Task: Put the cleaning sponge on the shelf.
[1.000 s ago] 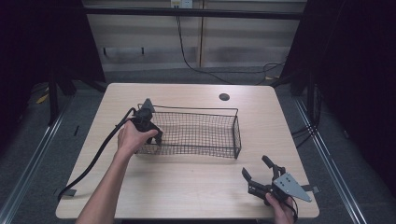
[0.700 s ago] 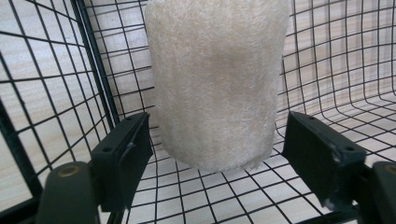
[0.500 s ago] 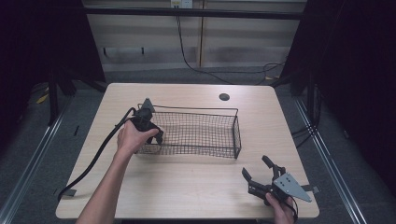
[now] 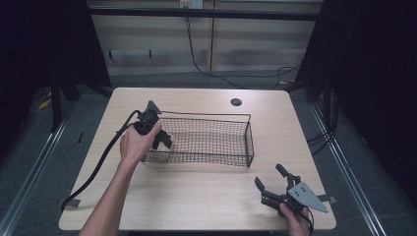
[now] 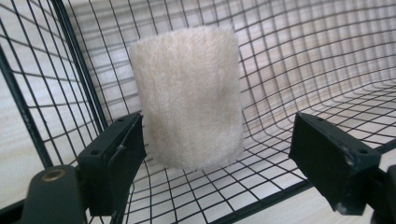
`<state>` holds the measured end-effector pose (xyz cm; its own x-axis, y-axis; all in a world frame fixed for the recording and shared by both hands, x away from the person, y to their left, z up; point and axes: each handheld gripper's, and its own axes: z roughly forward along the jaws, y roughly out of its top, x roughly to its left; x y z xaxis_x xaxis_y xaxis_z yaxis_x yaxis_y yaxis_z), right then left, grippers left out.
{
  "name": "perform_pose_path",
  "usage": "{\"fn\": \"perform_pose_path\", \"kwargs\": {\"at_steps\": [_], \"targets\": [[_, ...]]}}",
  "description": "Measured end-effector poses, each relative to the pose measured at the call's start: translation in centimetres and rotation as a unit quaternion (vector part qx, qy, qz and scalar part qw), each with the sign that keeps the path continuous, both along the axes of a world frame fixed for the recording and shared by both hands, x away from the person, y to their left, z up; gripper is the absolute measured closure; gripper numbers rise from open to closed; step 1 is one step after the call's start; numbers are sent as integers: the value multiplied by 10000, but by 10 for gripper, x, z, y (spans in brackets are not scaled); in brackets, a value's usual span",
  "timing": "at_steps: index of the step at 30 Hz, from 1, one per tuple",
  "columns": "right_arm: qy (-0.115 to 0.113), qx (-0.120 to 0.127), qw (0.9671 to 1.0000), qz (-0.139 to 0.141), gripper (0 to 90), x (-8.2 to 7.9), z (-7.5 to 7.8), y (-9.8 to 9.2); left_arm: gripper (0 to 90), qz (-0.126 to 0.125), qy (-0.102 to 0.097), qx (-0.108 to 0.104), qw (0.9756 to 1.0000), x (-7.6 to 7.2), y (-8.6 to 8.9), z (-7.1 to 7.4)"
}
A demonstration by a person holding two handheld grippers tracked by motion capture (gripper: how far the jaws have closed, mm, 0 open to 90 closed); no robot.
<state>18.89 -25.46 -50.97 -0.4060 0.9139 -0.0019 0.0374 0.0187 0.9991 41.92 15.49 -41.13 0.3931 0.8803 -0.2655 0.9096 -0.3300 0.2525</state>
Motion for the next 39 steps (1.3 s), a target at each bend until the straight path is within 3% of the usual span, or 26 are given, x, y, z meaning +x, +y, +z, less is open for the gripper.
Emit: {"fn": "perform_pose_path", "kwargs": {"at_steps": [3,7,11,15,18,20,22,24,27,31,39], "targets": [[8,3,10000,3,136,0,0,0,179,-108,-98,-224,9996,-2,6,0],[12,1,10000,3,136,0,0,0,179,-157,-300,-259,9991,-6,11,5],[12,-8,10000,1,136,0,0,0,180,-219,-565,-526,9968,-11,14,13],[7,-5,10000,-1,136,0,0,0,218,-304,-875,-536,9943,-17,15,18],[11,5,10000,-10,136,0,0,0,218,-500,-902,-625,9927,-21,17,22],[14,-6,10000,2,136,0,0,0,218,-485,-993,-705,9914,-23,19,25],[14,-1,10000,-4,136,0,0,0,218,-495,-964,-896,9901,-25,23,26],[20,-3,10000,-6,136,0,0,0,218,-455,-1030,-927,9893,-27,27,25],[22,-1,10000,-5,136,0,0,0,215,-377,-926,-1027,9897,-28,33,24],[16,12,10000,-4,136,0,0,0,190,-422,-980,-1124,9879,-32,40,24],[12,2,10000,-21,136,0,0,0,228,-422,-1359,-1324,9809,-48,50,28]]}}
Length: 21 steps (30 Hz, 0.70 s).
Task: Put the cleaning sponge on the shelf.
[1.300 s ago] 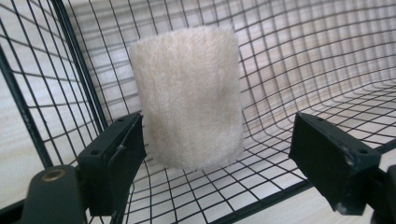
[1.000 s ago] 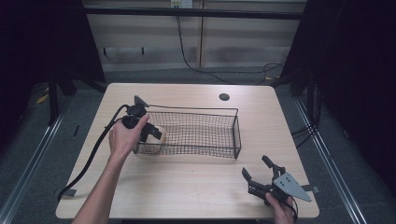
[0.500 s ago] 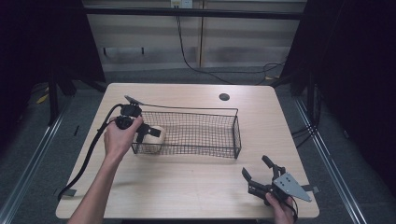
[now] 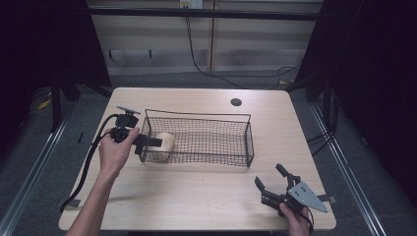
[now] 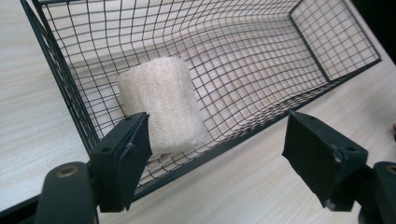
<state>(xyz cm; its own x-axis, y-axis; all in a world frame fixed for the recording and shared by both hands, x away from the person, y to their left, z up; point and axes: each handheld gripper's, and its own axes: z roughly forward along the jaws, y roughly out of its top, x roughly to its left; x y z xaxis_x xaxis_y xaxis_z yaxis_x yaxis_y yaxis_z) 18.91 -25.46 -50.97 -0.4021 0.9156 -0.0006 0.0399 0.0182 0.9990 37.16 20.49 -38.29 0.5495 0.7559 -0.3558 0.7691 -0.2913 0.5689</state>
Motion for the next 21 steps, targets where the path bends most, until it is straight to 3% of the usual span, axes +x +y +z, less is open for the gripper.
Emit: {"fn": "perform_pose_path", "kwargs": {"at_steps": [4,14,21], "targets": [[-2,4,10000,-2,136,0,0,0,228,-83,-168,-89,9998,-9,8,3],[-2,-1,10000,-5,136,0,0,0,206,-184,-351,-316,9987,-30,24,7],[-12,-7,10000,-8,136,0,0,0,207,-276,-389,-65,9988,-43,29,0]]}}
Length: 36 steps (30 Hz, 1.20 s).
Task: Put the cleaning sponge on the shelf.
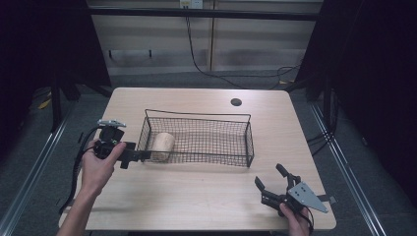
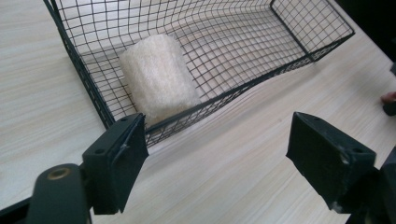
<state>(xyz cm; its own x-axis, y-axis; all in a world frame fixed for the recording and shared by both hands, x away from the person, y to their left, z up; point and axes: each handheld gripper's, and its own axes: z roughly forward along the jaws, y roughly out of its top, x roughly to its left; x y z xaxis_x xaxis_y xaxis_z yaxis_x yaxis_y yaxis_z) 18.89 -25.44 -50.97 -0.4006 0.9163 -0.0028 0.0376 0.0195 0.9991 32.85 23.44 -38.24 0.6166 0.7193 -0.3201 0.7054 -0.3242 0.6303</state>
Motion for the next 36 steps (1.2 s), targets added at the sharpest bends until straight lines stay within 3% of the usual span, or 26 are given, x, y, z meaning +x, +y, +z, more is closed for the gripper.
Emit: {"fn": "perform_pose_path", "kwargs": {"at_steps": [8,10,14,23,30,36], "targets": [[-8,-7,10000,-2,136,0,0,0,223,48,-177,-10,9998,-16,7,-9],[-13,-1,10000,-4,136,0,0,0,223,85,-231,68,9997,-21,9,-11],[2,6,10000,-10,136,0,0,0,223,184,-165,7,9997,-27,14,-18],[-12,-4,10000,-14,136,0,0,0,214,218,-234,123,9994,-46,27,-31],[-15,-5,10000,-19,136,0,0,0,191,357,-398,21,9986,-61,33,-43],[-17,-1,10000,-9,136,0,0,0,187,409,-247,-189,9987,-62,39,-59]]}}
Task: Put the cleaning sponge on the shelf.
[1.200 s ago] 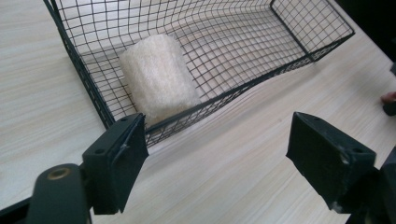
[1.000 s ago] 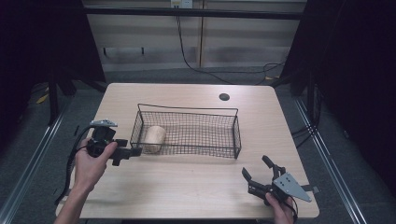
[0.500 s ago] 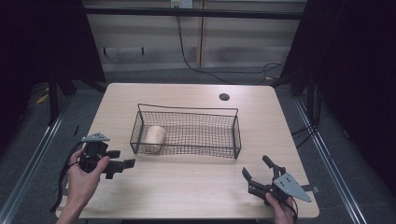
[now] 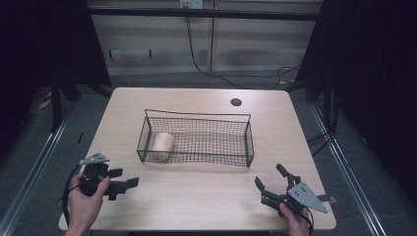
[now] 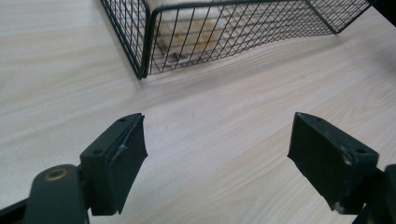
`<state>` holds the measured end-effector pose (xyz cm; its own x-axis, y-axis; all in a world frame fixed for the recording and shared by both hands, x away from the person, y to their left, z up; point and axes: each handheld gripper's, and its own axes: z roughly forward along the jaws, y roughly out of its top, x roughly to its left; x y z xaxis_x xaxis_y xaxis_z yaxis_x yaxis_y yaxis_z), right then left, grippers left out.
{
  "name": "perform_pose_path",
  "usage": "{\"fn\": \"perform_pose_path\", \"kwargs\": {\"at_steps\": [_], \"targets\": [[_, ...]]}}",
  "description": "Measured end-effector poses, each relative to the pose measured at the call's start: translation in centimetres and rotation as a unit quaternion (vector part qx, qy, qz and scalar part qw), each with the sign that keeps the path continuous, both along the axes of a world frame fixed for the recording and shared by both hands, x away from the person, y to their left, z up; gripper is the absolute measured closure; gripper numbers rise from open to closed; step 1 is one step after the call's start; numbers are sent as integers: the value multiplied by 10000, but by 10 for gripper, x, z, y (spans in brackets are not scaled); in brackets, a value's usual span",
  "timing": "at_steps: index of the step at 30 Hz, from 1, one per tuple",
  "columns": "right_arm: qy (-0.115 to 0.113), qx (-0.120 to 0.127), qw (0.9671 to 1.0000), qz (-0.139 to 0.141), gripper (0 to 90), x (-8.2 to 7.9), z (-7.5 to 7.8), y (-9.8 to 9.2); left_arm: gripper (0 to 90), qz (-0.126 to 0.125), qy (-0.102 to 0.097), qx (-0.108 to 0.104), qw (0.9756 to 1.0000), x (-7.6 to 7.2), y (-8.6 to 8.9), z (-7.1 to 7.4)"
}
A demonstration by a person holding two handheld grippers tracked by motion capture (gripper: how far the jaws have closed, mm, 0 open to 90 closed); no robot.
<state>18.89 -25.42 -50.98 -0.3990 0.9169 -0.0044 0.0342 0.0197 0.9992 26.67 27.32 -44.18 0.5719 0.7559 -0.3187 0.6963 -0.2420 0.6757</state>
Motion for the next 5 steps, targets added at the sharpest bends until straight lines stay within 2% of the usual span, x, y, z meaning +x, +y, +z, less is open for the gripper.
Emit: {"fn": "perform_pose_path", "kwargs": {"at_steps": [2,5], "targets": [[22,6,10000,-3,136,0,0,0,188,31,-69,68,9999,-1,2,-4],[15,-2,10000,7,136,0,0,0,187,60,42,71,9999,-2,4,-11]]}}
